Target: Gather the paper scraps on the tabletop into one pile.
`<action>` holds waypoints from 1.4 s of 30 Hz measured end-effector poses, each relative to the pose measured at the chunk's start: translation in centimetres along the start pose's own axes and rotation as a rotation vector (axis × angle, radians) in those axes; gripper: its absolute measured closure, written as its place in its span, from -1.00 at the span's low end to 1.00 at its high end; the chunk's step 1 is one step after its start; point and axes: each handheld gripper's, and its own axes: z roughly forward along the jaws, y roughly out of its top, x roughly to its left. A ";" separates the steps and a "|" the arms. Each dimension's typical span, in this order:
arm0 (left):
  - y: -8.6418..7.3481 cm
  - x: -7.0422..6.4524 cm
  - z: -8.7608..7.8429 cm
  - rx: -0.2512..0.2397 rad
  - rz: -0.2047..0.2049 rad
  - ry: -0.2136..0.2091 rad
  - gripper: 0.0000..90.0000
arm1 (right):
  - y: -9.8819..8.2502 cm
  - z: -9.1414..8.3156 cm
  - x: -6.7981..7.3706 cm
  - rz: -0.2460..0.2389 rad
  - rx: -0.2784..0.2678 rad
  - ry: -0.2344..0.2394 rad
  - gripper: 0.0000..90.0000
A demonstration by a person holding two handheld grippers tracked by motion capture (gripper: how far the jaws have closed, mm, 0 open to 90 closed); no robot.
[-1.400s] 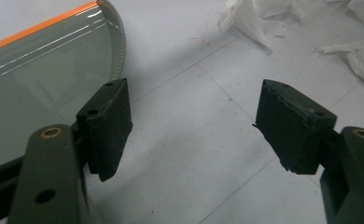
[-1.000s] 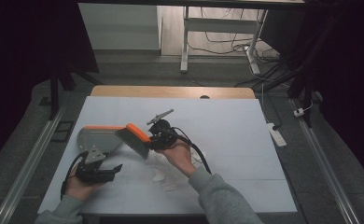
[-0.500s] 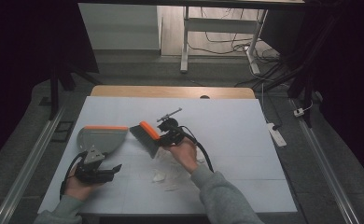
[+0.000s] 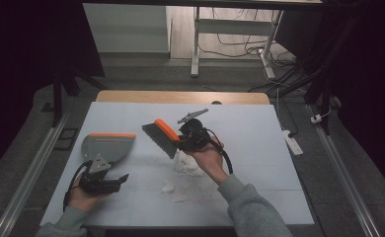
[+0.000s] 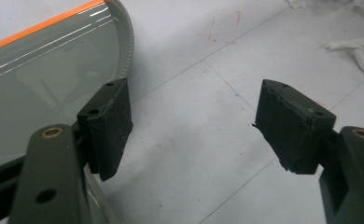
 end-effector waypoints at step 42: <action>0.0 0.1 0.1 0.007 -0.004 0.008 -0.38 | -6.3 0.0 7.1 -0.331 0.374 0.096 0.50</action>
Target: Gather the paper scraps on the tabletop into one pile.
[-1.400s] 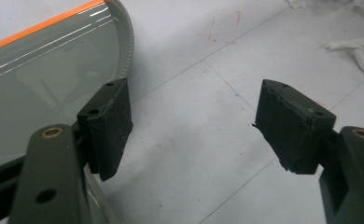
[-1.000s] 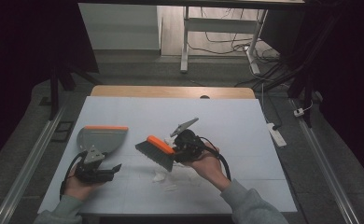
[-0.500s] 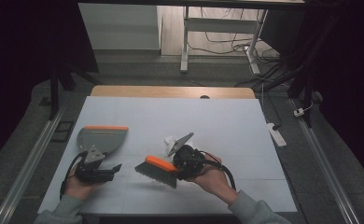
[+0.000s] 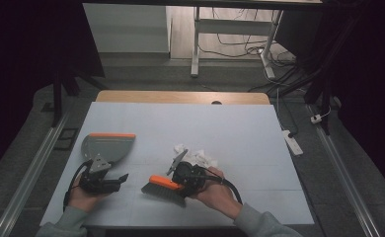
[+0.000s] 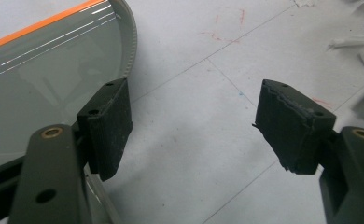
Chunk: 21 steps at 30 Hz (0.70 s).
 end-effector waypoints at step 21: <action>-0.1 0.1 0.2 0.009 -0.004 -0.005 -0.38 | -1.0 -2.7 -6.6 0.151 -0.110 -0.192 0.50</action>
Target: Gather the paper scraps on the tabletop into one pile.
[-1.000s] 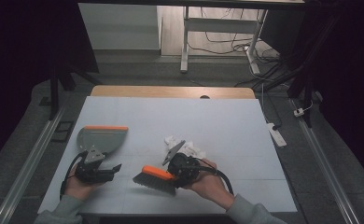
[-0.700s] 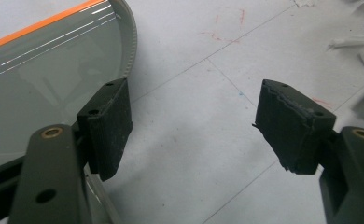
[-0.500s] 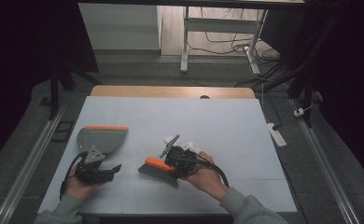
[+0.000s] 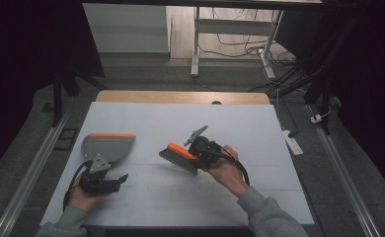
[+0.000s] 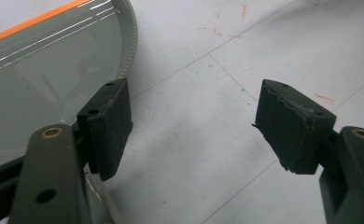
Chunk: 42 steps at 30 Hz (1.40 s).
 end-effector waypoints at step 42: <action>0.0 0.0 0.0 0.002 -0.002 0.013 -0.38 | -3.7 -0.5 0.3 -0.294 0.074 -0.057 0.50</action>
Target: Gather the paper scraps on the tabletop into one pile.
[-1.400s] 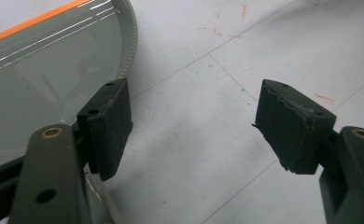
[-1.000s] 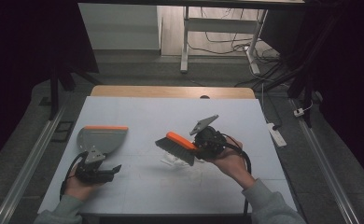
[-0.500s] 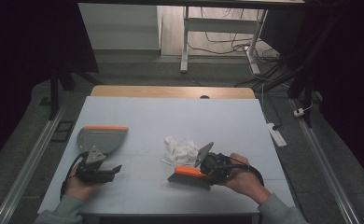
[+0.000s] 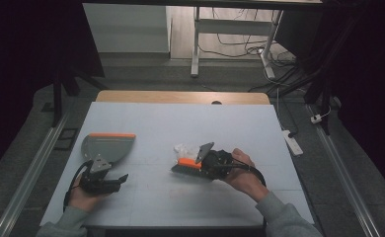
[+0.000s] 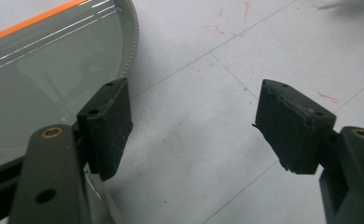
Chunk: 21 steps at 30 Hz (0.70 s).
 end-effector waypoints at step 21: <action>0.0 -0.1 0.0 0.000 0.005 -0.004 -0.38 | -4.0 -4.1 -3.7 0.394 -0.126 -0.111 0.50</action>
